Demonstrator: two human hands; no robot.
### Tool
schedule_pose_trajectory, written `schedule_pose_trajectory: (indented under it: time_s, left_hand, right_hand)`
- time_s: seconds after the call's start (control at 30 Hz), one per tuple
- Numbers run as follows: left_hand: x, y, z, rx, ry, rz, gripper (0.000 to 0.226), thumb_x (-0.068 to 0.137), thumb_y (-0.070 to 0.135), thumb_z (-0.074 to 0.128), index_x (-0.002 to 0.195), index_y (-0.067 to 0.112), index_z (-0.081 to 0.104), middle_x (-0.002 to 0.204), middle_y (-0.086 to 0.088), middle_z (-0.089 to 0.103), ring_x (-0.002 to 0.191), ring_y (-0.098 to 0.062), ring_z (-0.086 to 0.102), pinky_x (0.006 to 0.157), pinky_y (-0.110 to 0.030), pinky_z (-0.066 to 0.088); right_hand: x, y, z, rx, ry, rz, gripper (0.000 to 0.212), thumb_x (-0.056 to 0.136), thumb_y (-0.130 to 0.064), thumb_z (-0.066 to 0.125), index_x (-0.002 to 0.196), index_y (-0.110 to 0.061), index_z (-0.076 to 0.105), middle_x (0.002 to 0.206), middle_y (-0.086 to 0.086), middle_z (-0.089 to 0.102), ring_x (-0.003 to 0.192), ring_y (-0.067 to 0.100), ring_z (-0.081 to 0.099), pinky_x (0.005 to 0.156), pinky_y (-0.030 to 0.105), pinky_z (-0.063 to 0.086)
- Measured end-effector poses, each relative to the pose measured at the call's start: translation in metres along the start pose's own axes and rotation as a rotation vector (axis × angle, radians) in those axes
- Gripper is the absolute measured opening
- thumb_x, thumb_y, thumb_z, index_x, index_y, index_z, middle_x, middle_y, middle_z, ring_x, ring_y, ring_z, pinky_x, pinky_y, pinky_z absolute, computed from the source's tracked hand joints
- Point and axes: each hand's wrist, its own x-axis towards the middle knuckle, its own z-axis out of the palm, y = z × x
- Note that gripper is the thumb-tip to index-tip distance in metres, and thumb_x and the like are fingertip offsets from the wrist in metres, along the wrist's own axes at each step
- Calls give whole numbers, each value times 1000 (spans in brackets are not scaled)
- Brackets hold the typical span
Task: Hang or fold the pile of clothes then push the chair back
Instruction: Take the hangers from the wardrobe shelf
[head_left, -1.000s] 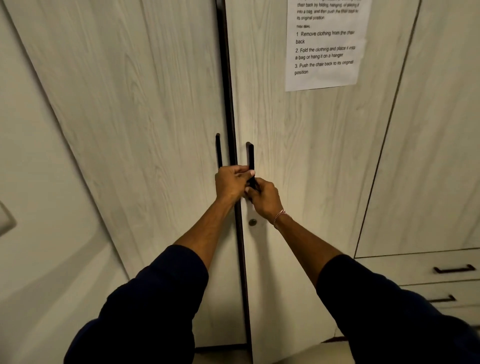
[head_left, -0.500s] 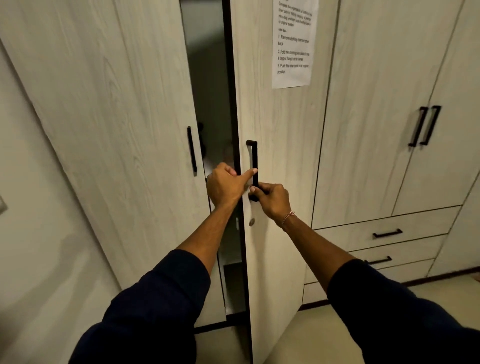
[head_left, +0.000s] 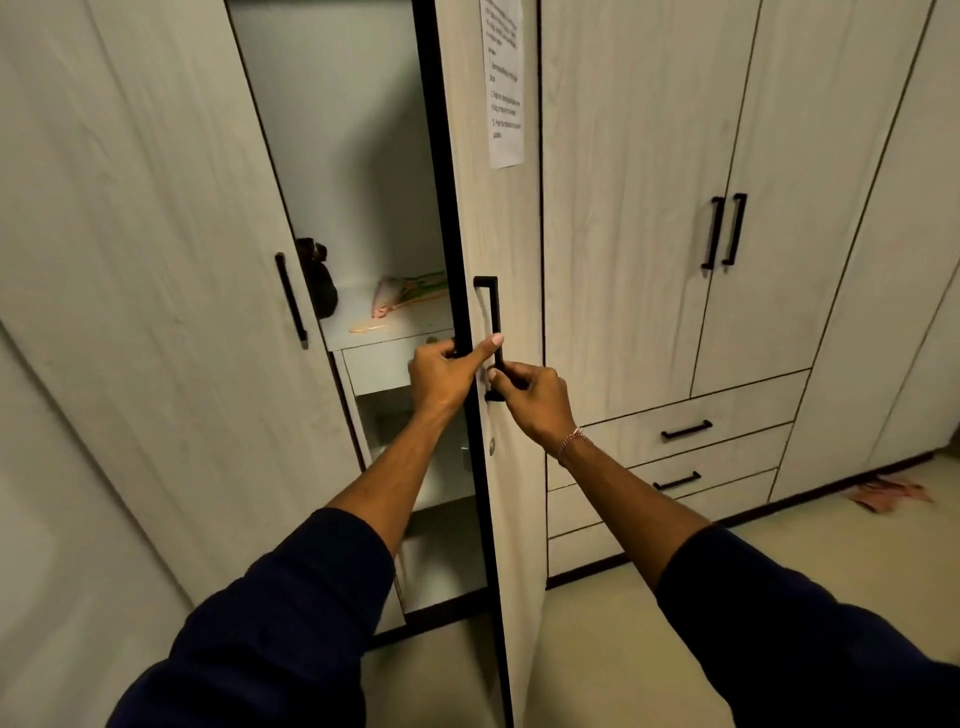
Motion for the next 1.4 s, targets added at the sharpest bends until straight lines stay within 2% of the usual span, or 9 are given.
schedule_pose_trajectory:
  time_s: [0.2, 0.37, 0.57, 0.67, 0.8, 0.9, 1.1, 1.17, 1.4]
  left_hand:
    - [-30, 26, 58, -7, -1, 34, 32, 78, 33, 84, 101, 11, 78, 84, 7, 74, 70, 5, 68, 57, -7, 50]
    - [-46, 45, 115, 23, -20, 53, 45, 74, 34, 87, 110, 10, 76, 94, 0, 77, 79, -3, 72, 73, -21, 61]
    - [-55, 72, 180, 107, -60, 110, 59, 75, 38, 86, 119, 3, 70, 115, -9, 73, 91, -10, 69, 63, -2, 44]
    - [-57, 78, 209, 154, -94, 129, 59, 76, 45, 84, 116, 3, 72, 110, -9, 75, 86, -12, 70, 72, -15, 51]
    - [-55, 84, 244, 170, -122, 124, 52, 78, 47, 81, 106, 3, 74, 89, -4, 75, 62, -3, 60, 58, -4, 40]
    - [-55, 87, 264, 181, -133, 122, 50, 81, 47, 79, 103, 2, 74, 77, -4, 70, 53, -2, 54, 59, -11, 48]
    - [-60, 89, 299, 166, -186, 175, 37, 92, 35, 69, 113, 5, 72, 92, -9, 74, 75, -17, 67, 77, -26, 55]
    - [-61, 86, 305, 180, -200, 202, 40, 96, 29, 65, 130, 7, 64, 114, -11, 73, 95, -23, 70, 85, -22, 49]
    - [-51, 80, 306, 251, -417, 264, 48, 101, 20, 59, 147, 16, 47, 135, -11, 62, 115, -22, 64, 89, -12, 41]
  right_hand:
    - [-5, 14, -73, -113, 19, -23, 30, 100, -27, 62, 123, -12, 72, 105, 2, 77, 86, 9, 74, 80, 15, 57]
    - [-6, 25, -135, -170, 57, -33, 28, 101, -29, 60, 121, -16, 73, 101, 3, 77, 89, 10, 73, 83, 21, 57]
    - [-1, 33, -198, -193, 111, 11, 31, 104, -31, 53, 125, -16, 70, 111, 6, 75, 97, 11, 68, 85, 20, 54]
    - [3, 39, -224, -208, 137, 54, 30, 105, -23, 52, 129, -16, 67, 117, 7, 73, 107, 17, 67, 87, 21, 51]
    - [6, 50, -249, -218, 154, 110, 35, 104, -12, 49, 136, -21, 62, 119, 6, 71, 103, 20, 68, 93, 34, 56]
    - [5, 56, -262, -258, 191, 135, 43, 105, -7, 43, 143, -25, 55, 123, 12, 69, 108, 32, 66, 94, 44, 57]
    - [-2, 56, -278, -278, 249, 131, 59, 96, 7, 51, 150, -14, 44, 135, 14, 61, 108, 36, 66, 89, 45, 58]
    - [-2, 55, -285, -270, 250, 137, 64, 93, 9, 54, 152, -13, 40, 138, 12, 59, 113, 32, 64, 87, 36, 58]
    - [3, 60, -298, -387, 186, 122, 73, 92, 9, 55, 156, -17, 31, 139, 11, 59, 121, 31, 61, 97, 32, 53]
